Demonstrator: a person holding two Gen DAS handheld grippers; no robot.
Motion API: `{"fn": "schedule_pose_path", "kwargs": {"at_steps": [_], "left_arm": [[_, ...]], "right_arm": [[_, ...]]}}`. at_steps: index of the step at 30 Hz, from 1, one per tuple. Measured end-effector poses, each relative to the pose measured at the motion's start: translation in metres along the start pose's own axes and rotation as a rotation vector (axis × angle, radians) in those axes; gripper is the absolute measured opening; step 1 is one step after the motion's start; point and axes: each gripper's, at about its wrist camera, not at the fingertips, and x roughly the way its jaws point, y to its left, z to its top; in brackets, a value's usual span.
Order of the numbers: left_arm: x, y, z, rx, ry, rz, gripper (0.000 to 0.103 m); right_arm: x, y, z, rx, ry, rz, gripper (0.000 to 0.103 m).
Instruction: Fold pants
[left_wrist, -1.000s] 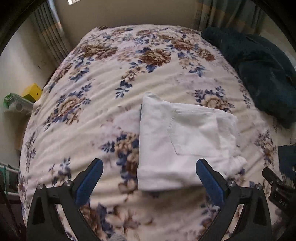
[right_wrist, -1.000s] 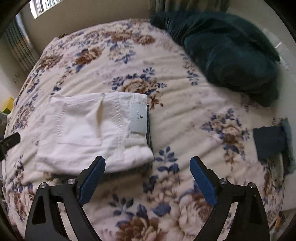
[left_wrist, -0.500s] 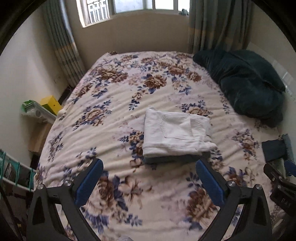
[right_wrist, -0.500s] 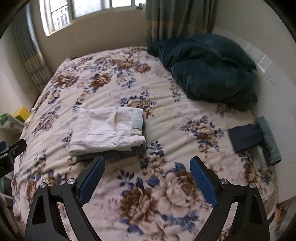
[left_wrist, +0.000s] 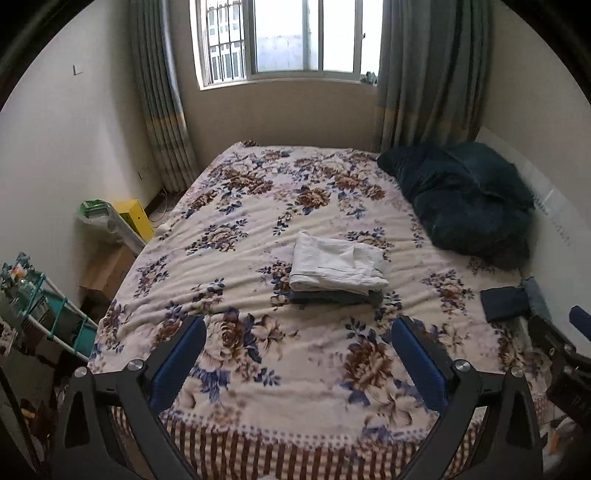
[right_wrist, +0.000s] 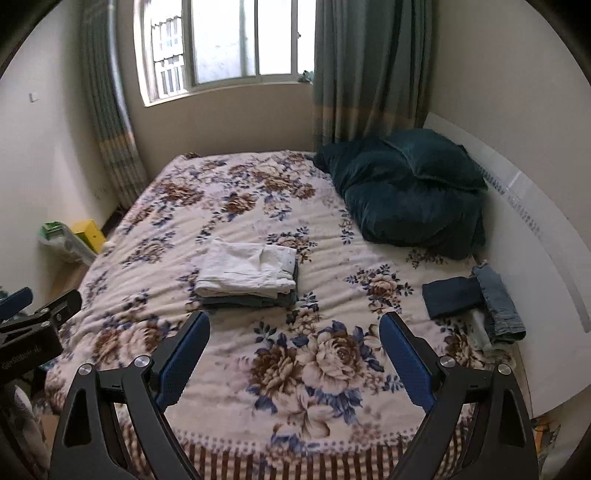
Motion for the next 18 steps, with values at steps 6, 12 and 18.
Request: {"fn": "schedule_pose_path", "kwargs": {"at_steps": [6,12,18], "left_arm": [[-0.077,0.004,-0.011,0.002,-0.038,0.022,0.103],[-0.139,0.01,-0.016,0.02,-0.106,0.031,0.103],[-0.168,0.012,-0.025,0.052,-0.125,0.037,0.103]], "right_arm": [[-0.099,0.0,-0.015,-0.029,-0.049,0.032,0.095],[-0.178,0.003,-0.024,-0.025,-0.091,0.058,0.095],[-0.227,0.007,-0.032,-0.018,-0.107,0.075,0.095]]}}
